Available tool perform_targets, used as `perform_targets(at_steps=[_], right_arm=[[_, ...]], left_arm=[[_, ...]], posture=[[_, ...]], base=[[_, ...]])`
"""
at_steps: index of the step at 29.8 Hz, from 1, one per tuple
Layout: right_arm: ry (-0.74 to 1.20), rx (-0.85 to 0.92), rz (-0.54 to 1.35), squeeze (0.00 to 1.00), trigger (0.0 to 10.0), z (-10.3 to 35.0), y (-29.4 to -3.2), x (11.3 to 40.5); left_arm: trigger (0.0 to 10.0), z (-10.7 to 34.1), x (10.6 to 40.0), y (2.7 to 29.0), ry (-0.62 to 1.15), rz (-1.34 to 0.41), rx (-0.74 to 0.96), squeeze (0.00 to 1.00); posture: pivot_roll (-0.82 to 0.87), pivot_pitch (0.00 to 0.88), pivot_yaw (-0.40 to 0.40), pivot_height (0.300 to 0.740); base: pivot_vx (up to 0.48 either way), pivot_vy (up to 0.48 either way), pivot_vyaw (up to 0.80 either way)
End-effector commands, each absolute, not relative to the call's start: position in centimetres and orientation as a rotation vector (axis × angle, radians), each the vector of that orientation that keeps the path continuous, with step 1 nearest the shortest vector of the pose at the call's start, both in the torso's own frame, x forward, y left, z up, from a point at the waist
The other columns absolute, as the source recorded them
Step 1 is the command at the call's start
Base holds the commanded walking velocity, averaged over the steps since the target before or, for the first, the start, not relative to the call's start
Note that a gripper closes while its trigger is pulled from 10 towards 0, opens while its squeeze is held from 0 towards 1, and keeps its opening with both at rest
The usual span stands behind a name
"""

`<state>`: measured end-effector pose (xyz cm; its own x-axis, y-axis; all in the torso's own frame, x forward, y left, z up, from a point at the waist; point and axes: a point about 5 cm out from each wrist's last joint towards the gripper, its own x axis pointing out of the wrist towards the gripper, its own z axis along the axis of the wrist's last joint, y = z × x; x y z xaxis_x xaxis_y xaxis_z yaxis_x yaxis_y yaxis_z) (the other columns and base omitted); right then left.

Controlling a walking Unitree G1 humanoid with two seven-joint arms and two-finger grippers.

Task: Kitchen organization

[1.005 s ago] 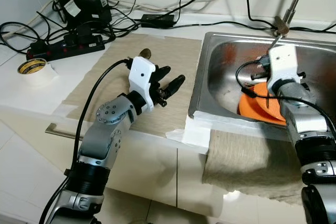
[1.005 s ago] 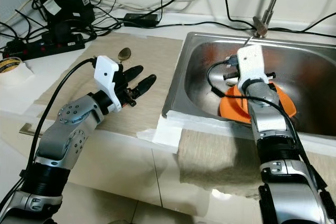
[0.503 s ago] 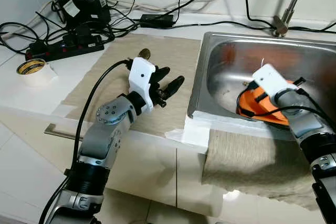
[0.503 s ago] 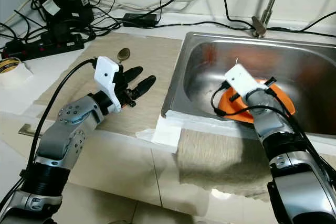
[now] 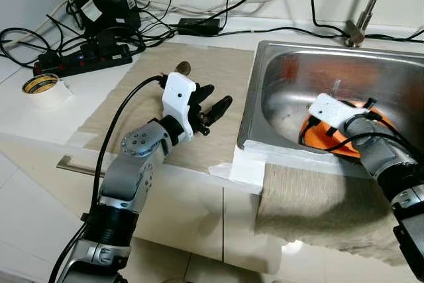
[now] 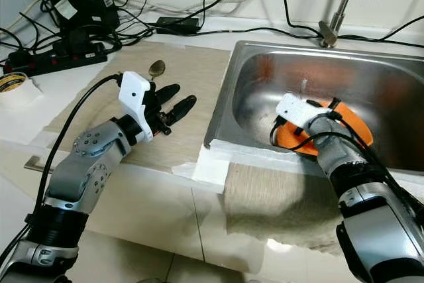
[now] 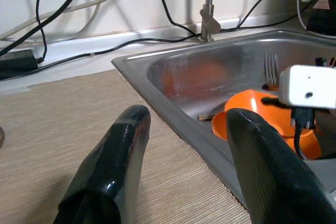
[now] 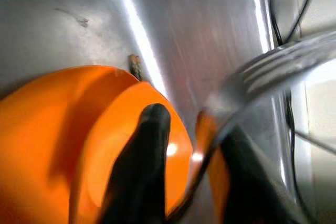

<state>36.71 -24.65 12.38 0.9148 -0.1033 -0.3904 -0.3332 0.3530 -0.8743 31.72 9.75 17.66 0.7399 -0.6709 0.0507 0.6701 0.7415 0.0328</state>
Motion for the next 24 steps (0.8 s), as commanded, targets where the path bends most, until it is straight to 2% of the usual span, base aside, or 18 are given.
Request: perform_targets(at_steps=[1,11,17,21,24], right_arm=[[0.418,-1.242,0.179,1.00,10.0,12.3,-24.4,36.8],[0.542,-1.323,0.337,1.00,10.0,9.0,-24.1,35.4],[0.534,-1.370,0.342,1.00,10.0,9.0,-24.2,35.4],[0.444,-1.595,0.309,1.00,10.0,10.2,-24.6,36.0],[0.411,-1.670,0.301,1.00,10.0,10.7,-24.6,36.2]], left_arm=[[10.0,17.8,32.0,9.9,-0.058,-0.734,0.037,0.00],[10.0,17.8,31.9,9.8,-0.057,-0.737,0.037,0.00],[10.0,17.7,31.9,9.9,-0.054,-0.735,0.041,0.00],[10.0,17.7,31.9,9.9,-0.054,-0.734,0.043,0.00],[10.0,17.7,31.9,9.9,-0.054,-0.733,0.043,0.00]], posture=[[-0.06,0.000,0.077,0.736],[-0.07,0.000,0.072,0.736],[-0.06,0.000,0.072,0.736],[-0.06,0.000,0.073,0.736],[-0.06,0.000,0.074,0.736]], base=[[0.000,0.000,0.00],[0.000,0.000,0.00],[0.000,0.000,0.00],[0.000,0.000,0.00],[0.000,0.000,0.00]])
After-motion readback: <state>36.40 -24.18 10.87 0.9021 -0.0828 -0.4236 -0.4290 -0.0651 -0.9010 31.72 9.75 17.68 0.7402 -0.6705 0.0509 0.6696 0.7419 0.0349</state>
